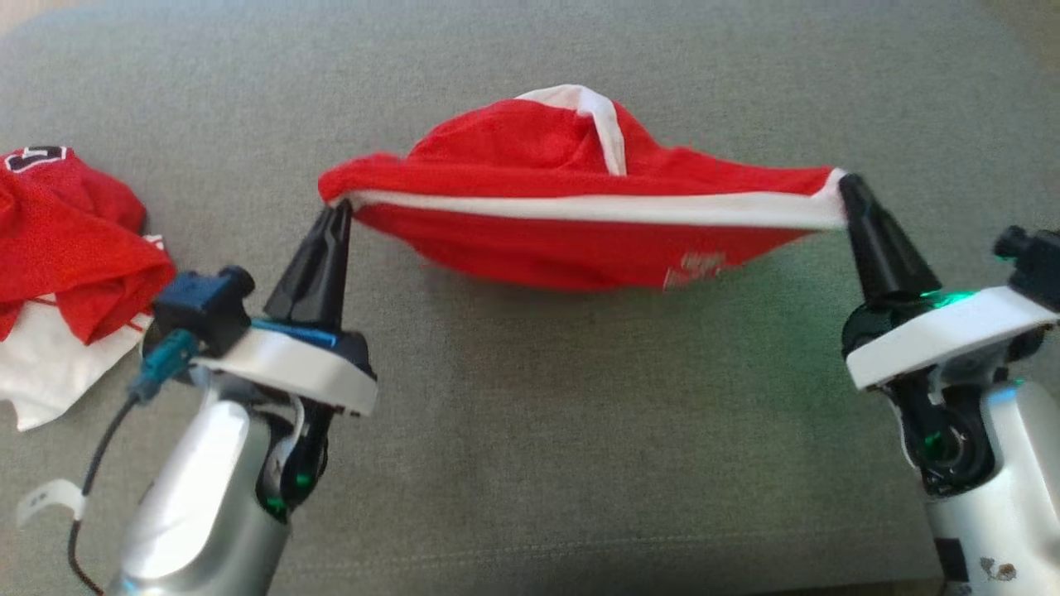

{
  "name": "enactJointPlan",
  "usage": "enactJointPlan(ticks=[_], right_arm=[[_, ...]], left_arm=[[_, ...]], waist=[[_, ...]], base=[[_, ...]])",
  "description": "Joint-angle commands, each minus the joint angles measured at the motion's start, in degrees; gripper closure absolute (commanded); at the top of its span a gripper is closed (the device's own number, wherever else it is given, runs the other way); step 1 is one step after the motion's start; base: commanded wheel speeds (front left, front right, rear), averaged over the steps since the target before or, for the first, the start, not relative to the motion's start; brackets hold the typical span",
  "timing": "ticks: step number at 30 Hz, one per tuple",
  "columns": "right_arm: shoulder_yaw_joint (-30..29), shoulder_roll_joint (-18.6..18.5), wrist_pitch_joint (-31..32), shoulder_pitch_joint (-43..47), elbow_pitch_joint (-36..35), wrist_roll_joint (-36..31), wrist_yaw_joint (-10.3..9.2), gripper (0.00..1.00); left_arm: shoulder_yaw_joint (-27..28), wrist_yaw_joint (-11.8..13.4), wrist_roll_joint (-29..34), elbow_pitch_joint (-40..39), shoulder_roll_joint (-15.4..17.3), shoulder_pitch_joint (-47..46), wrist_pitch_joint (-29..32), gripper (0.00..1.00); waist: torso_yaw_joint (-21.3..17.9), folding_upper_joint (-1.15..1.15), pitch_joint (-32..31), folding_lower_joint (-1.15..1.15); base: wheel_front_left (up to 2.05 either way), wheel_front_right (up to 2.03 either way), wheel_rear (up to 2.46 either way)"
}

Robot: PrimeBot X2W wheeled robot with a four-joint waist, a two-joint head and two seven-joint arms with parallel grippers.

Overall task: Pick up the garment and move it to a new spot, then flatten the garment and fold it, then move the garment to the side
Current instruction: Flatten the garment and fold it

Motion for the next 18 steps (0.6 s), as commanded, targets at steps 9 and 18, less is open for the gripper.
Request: enactJointPlan(ticks=[9,18], right_arm=[[-3.64,2.75,-7.87,-6.33,-6.86,-2.25,0.21,1.00],[-5.93,4.00,-5.77,-15.86,-11.07,-5.93,0.21,1.00]], left_arm=[[2.96,0.69,2.16,-8.26,4.16,-9.70,1.99,1.00],[3.11,-0.74,2.95,-12.23,5.18,-21.55,5.54,1.00]], waist=[[-0.74,0.00,-3.31,0.00],[-0.94,0.00,-4.18,0.00]], base=[[0.00,0.00,0.00],[0.00,0.00,0.00]])
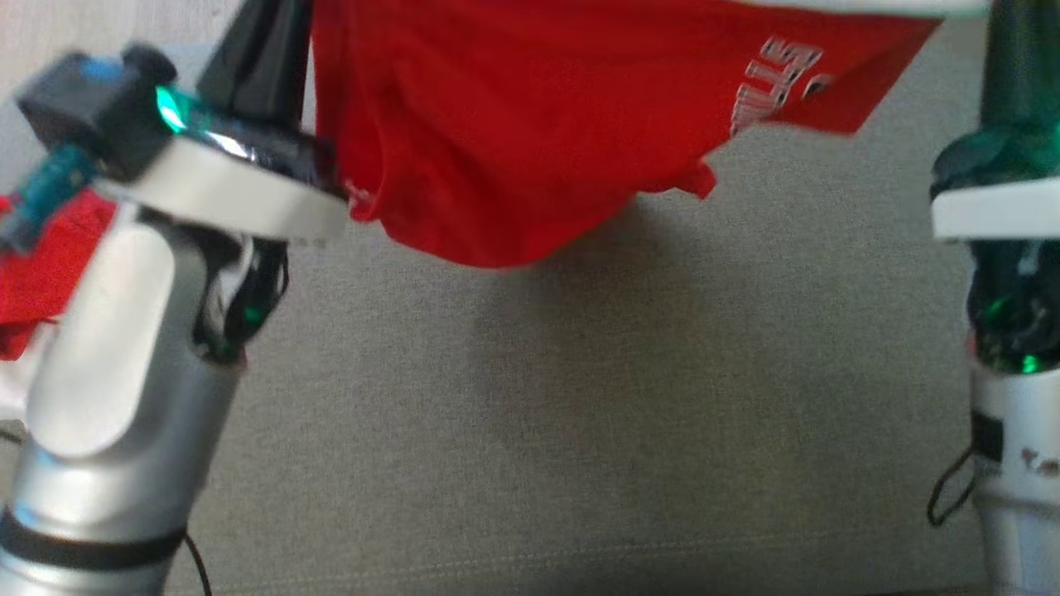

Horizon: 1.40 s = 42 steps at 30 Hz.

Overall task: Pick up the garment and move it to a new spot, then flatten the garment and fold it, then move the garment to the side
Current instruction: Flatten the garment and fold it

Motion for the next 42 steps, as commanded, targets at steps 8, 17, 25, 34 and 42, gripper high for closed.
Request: enactJointPlan(ticks=[8,17,25,34,42], right_arm=[[-1.09,0.47,3.78,-11.55,1.68,-0.54,0.21,1.00],[1.75,0.07,-0.22,-36.73,21.36,-0.07,0.21,1.00],[4.21,3.96,-9.21,-53.90,46.59,-1.38,0.21,1.00],[10.07,6.45,-7.38,-54.54,72.12,-5.55,0.21,1.00],[16.26,6.56,-6.84,-50.44,75.63,-3.20,0.21,1.00]], left_arm=[[1.89,-2.77,-0.52,2.92,0.99,-12.21,2.04,1.00],[0.42,-6.53,-0.43,23.87,-2.13,-32.52,-2.80,1.00],[0.15,-6.51,1.47,45.08,-5.17,-46.37,-6.36,1.00],[-1.58,-7.37,-0.92,65.04,-10.37,-44.15,-5.17,1.00],[-2.33,-7.78,-3.44,70.38,-12.01,-39.19,-4.09,1.00]], waist=[[0.13,0.00,3.12,0.00],[-0.39,0.00,9.95,0.00],[-1.26,0.00,10.40,0.00],[-0.75,0.00,12.68,0.00],[-0.22,0.00,14.37,0.00]], base=[[0.00,0.00,0.00],[0.00,0.00,0.00],[0.00,0.00,0.00],[0.00,0.00,0.00],[0.00,0.00,0.00]])
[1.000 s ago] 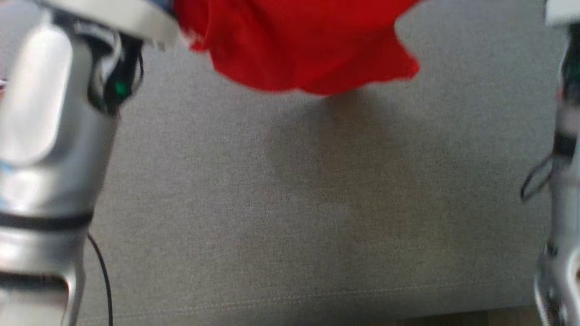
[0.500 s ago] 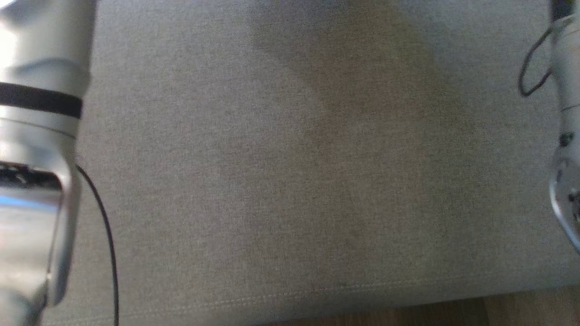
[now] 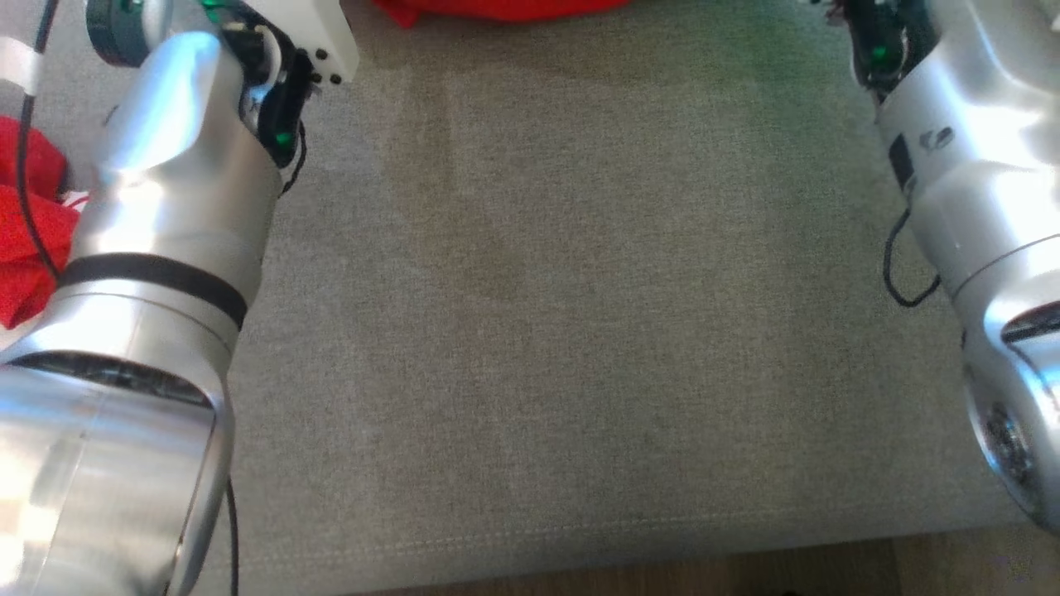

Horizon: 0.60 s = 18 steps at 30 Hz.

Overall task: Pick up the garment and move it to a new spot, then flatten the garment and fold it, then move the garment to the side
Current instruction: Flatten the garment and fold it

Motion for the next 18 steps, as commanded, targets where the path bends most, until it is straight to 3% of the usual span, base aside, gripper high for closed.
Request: enactJointPlan(ticks=[1,9,18], right_arm=[[1.28,1.39,-0.52,0.05,-1.83,0.83,0.21,1.00],[8.02,1.39,-6.05,11.61,-4.92,2.71,0.21,1.00],[9.78,-0.94,-8.45,30.98,-13.94,2.85,0.21,1.00]], left_arm=[[0.70,-0.23,-0.73,-1.39,1.66,-1.32,-0.13,1.00],[0.43,-0.36,-2.77,-3.55,1.15,9.17,-2.74,1.00],[2.07,1.01,0.75,-23.92,1.36,32.87,-2.87,1.00]], waist=[[0.07,0.00,0.05,-0.01],[0.79,0.00,-3.45,-0.01],[1.17,0.00,-10.69,-0.01]], base=[[0.00,0.00,0.00],[0.00,0.00,0.00],[0.00,0.00,0.00]])
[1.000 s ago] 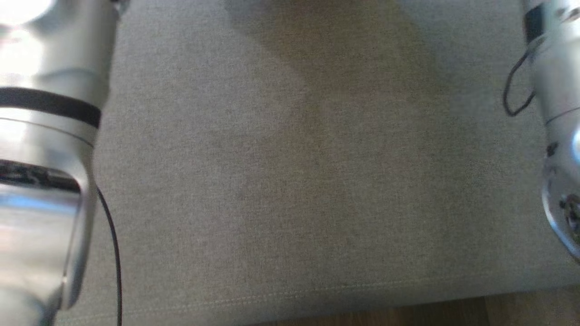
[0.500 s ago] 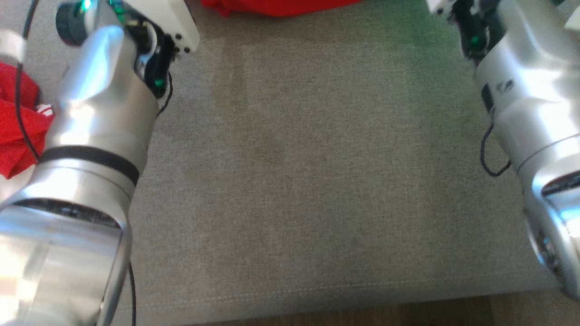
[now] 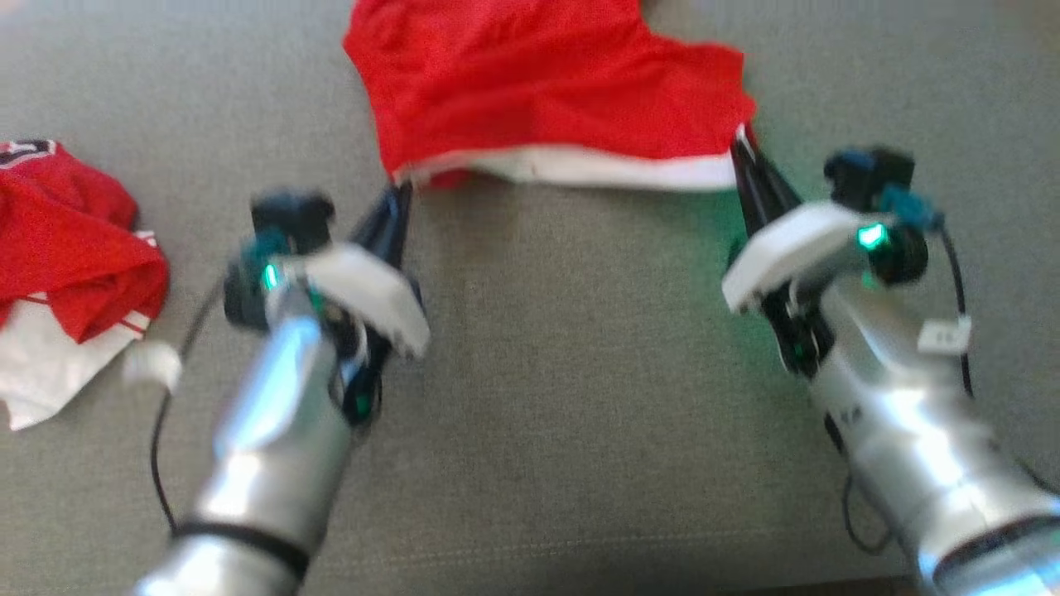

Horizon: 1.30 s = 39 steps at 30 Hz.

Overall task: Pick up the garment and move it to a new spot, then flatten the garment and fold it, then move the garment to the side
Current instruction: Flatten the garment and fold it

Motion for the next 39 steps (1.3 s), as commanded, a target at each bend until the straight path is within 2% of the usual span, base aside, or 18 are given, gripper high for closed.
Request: enactJointPlan(ticks=[1,6,11,17,21,24,28,32,39], right_arm=[[-0.20,-0.51,-0.74,2.78,-3.73,-0.99,0.21,1.00],[-6.34,-1.94,-0.77,16.46,-13.78,-3.49,0.21,1.00],[-12.43,-1.46,1.21,30.48,-24.93,-6.84,0.21,1.00],[-19.98,1.23,10.25,48.91,-44.99,-11.49,0.21,1.00],[-22.50,2.19,17.14,59.21,-58.35,-12.93,0.21,1.00],[-23.52,2.29,19.44,64.23,-66.02,-12.01,0.21,1.00],[-24.33,2.32,20.74,65.53,-70.68,-11.72,0.21,1.00],[-24.88,2.32,21.28,63.18,-71.08,-11.94,0.21,1.00],[-24.87,2.28,21.47,48.86,-66.37,-14.20,0.21,1.00]], left_arm=[[1.90,0.52,0.73,-3.97,1.91,2.74,-0.70,1.00],[3.46,2.15,2.37,-14.45,3.73,16.17,-0.70,1.00],[3.87,3.84,2.67,-23.13,5.74,27.22,-0.64,1.00],[2.86,5.11,1.32,-32.94,8.06,37.14,5.28,1.00],[2.66,7.14,0.82,-40.17,9.70,42.85,9.19,1.00],[2.58,8.40,0.32,-44.97,10.67,46.01,11.92,1.00],[2.77,9.12,-0.17,-48.16,11.70,47.00,14.32,1.00],[2.69,8.86,-0.18,-49.49,12.19,45.57,15.44,1.00],[3.86,7.46,-2.00,-50.09,11.74,38.22,16.90,1.00]], waist=[[0.18,0.00,-2.59,0.00],[0.15,0.00,-5.74,0.00],[0.14,0.00,-7.80,0.00],[0.82,0.00,-10.62,0.00],[1.00,0.00,-12.05,0.00],[1.11,0.00,-12.43,0.00],[1.67,0.00,-12.14,0.00],[2.37,0.00,-11.17,0.00],[3.77,0.00,-5.66,0.00]], base=[[0.00,0.00,0.00],[0.00,0.00,0.00],[0.00,0.00,0.00],[0.00,0.00,0.00],[0.00,0.00,0.00],[0.00,0.00,0.00],[0.00,0.00,0.00],[0.00,0.00,0.00],[0.00,0.00,0.00]])
